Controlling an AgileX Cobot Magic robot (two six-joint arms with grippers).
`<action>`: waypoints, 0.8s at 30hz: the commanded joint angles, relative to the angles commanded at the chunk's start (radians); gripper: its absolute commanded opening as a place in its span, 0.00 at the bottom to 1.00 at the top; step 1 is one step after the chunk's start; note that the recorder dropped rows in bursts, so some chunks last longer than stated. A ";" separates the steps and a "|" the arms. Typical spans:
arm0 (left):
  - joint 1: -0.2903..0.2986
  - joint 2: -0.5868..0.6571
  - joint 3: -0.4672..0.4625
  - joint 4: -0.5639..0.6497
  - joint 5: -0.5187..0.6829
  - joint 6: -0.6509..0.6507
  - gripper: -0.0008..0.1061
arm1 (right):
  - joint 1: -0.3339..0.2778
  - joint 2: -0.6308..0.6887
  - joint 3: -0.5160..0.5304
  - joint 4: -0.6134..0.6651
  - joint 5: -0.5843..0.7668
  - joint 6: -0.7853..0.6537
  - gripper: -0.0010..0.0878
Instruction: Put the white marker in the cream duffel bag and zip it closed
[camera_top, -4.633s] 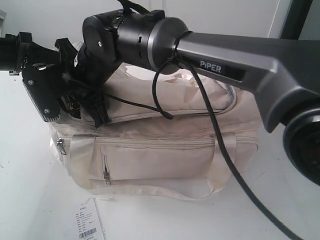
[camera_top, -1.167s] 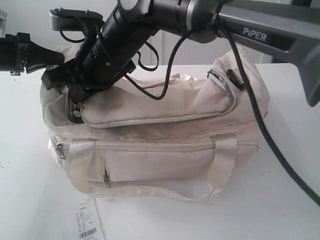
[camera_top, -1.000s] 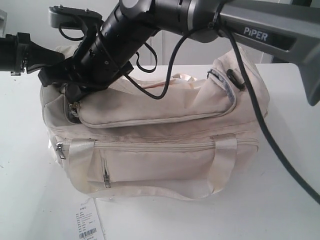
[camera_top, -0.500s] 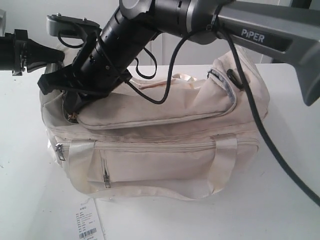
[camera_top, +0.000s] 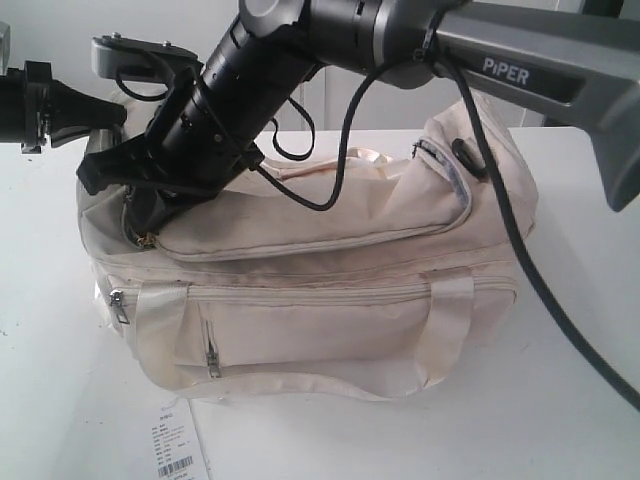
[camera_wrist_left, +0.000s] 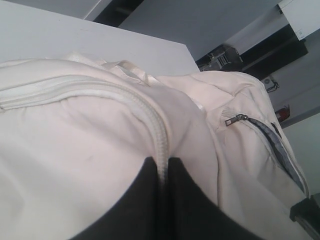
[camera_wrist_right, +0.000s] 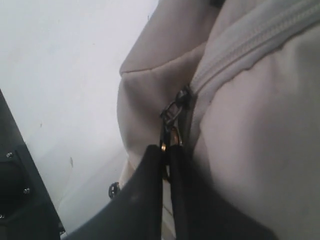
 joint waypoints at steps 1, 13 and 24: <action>0.000 0.000 0.000 0.000 0.000 0.000 0.01 | 0.000 0.000 0.000 0.012 0.002 -0.015 0.01; 0.000 0.000 0.000 -0.012 -0.008 -0.012 0.01 | 0.000 -0.029 0.000 -0.062 0.002 -0.027 0.01; 0.000 0.000 0.000 0.001 -0.002 -0.012 0.01 | -0.002 -0.104 -0.011 0.033 0.002 -0.081 0.01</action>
